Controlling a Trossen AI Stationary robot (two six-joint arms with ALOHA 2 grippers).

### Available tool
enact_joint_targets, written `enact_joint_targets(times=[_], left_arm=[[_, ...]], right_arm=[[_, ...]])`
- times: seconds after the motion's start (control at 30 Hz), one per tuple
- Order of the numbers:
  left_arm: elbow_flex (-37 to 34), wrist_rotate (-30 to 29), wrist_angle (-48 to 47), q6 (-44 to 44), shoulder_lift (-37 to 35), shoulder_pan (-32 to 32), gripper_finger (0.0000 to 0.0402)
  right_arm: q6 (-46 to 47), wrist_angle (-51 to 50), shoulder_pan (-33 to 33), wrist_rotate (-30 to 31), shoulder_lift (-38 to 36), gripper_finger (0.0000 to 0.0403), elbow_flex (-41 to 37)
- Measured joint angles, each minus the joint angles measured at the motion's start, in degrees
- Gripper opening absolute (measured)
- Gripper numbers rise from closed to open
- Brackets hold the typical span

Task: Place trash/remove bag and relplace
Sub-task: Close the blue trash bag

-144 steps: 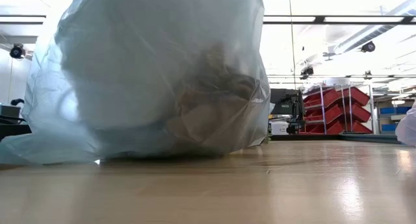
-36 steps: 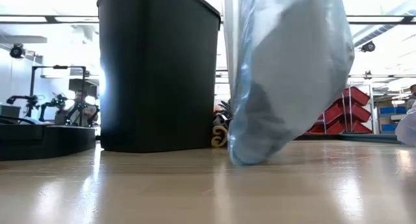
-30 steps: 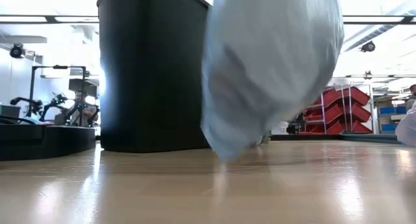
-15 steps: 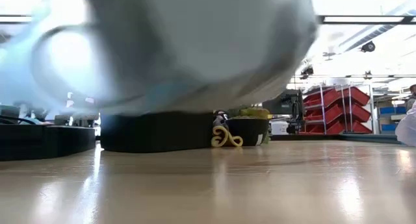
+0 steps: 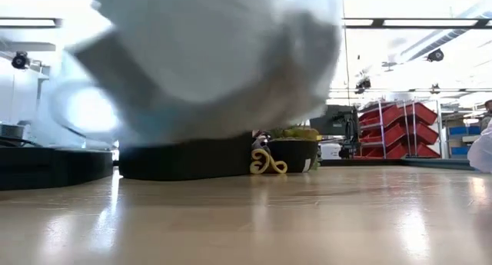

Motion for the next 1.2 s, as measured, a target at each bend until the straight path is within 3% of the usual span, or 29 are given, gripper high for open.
enact_joint_targets(times=[0.47,0.67,1.2], left_arm=[[0.02,-1.13,0.21,0.95,-0.87,0.0,0.0],[0.0,-4.93,0.04,4.31,-2.73,-0.53,0.0],[-0.11,-5.17,-4.13,-0.36,-1.81,-0.9,0.0]], right_arm=[[2.92,-1.03,0.24,0.22,-0.11,0.0,0.02],[8.34,-8.46,0.26,1.78,-0.64,0.0,0.05],[9.97,-7.2,0.2,3.31,-0.92,0.0,0.07]])
